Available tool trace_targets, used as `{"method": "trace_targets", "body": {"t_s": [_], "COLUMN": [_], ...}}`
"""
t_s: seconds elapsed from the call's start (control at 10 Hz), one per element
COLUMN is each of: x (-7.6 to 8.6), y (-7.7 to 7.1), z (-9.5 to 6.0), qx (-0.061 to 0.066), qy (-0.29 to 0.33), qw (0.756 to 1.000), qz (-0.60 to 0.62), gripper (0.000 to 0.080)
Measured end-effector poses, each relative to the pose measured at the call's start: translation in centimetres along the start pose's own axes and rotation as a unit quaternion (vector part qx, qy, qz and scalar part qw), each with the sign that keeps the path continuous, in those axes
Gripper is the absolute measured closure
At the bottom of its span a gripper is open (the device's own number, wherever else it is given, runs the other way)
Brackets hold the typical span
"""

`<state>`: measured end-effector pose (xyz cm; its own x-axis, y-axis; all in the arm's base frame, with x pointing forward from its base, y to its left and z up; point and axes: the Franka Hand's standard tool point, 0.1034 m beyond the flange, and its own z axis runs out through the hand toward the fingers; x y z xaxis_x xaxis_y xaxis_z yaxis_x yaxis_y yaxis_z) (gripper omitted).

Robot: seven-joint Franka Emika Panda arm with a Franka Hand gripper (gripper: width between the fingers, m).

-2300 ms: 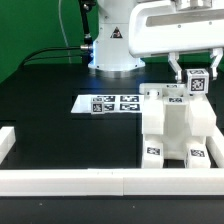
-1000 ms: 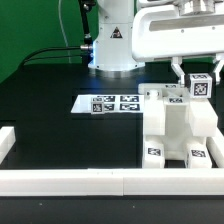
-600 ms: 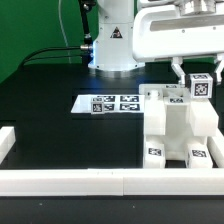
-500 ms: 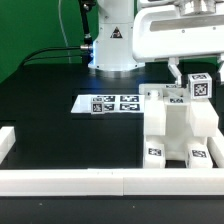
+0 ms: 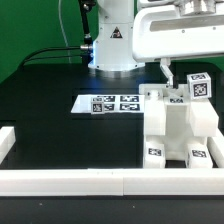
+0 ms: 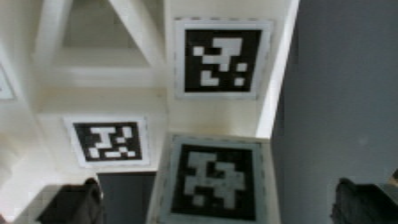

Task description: Assemble chair

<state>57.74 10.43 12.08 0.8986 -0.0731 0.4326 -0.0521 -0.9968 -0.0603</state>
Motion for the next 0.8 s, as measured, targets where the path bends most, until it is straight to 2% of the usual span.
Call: {"method": "trace_targets", "body": {"t_s": [0.1, 0.3, 0.4, 0.6, 0.8], "x": [-0.2, 0.8, 0.6, 0.5, 0.1], "y": [0.0, -0.2, -0.3, -0.6, -0.3], "z": [0.0, -0.9, -0.8, -0.4, -0.1], "qx": [0.002, 0.012, 0.015, 0.017, 0.016], "qy": [-0.019, -0.065, -0.108, -0.180, -0.234], "qw": [1.000, 0.998, 0.994, 0.983, 0.971], "qz": [0.003, 0.018, 0.027, 0.038, 0.050], "gripper": [0.0150, 0.0150, 0.0150, 0.0150, 0.0150]}}
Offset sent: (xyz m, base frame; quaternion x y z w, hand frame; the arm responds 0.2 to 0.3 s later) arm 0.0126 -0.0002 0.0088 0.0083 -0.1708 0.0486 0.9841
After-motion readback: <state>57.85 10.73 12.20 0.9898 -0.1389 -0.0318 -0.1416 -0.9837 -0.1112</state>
